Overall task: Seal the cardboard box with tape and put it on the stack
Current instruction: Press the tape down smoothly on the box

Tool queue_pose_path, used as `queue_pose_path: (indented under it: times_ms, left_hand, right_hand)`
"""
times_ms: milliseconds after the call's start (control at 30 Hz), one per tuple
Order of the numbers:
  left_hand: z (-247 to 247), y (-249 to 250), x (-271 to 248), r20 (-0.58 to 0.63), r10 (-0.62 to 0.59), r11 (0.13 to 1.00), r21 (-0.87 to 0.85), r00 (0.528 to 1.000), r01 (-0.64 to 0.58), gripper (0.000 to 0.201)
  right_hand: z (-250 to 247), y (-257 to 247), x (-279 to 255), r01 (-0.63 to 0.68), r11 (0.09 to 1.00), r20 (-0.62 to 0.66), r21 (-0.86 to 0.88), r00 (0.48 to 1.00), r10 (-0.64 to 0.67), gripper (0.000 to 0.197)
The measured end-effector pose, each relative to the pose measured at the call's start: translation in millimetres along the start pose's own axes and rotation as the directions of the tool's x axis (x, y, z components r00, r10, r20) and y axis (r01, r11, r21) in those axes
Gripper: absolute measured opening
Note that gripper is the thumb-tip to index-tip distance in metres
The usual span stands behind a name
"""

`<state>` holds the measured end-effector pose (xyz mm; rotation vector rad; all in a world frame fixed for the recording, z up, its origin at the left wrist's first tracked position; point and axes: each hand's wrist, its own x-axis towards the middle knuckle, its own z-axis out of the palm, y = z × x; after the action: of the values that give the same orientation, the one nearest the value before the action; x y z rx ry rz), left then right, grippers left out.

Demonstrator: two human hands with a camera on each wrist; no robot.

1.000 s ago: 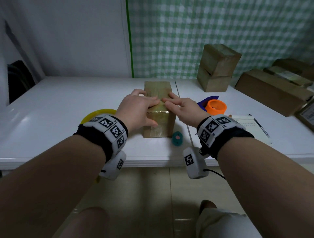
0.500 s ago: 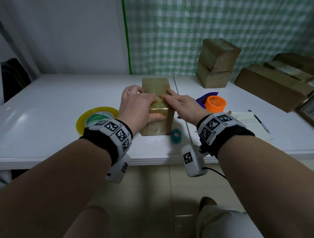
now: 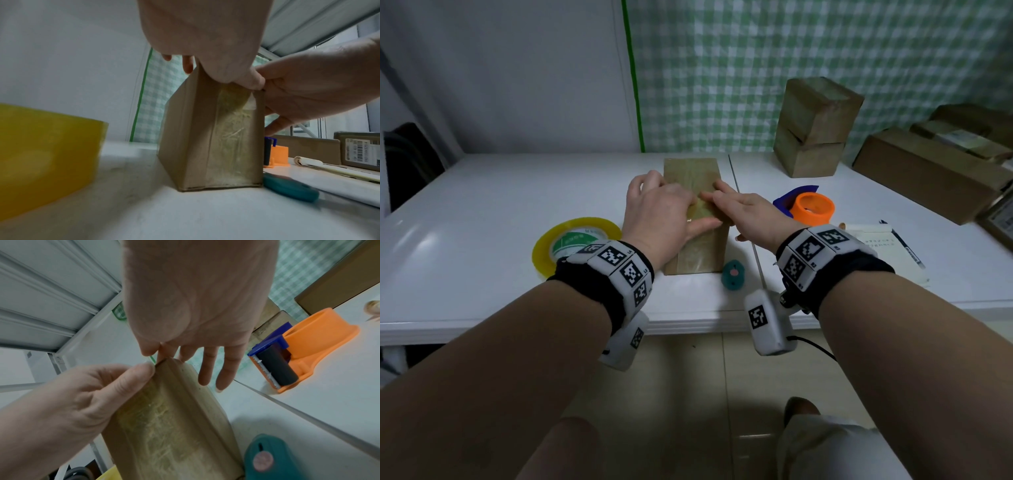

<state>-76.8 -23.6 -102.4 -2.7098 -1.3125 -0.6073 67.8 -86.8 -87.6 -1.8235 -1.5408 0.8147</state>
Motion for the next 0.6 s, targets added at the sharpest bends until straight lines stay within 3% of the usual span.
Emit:
queue_pose_path:
  times_ms: [400, 600]
  left_hand:
    - [4.2, 1.8, -5.7, -0.014, 0.049, 0.996, 0.082, 0.999, -0.048, 0.073]
    - [-5.7, -15.2, -3.5, 0.081, 0.091, 0.990, -0.119, 0.993, -0.081, 0.065]
  right_hand:
    - [1.3, 5.9, 3.5, 0.018, 1.000, -0.012, 0.021, 1.000, -0.018, 0.041]
    - [3.6, 11.2, 7.8, 0.060, 0.998, -0.018, 0.001, 0.998, -0.060, 0.050]
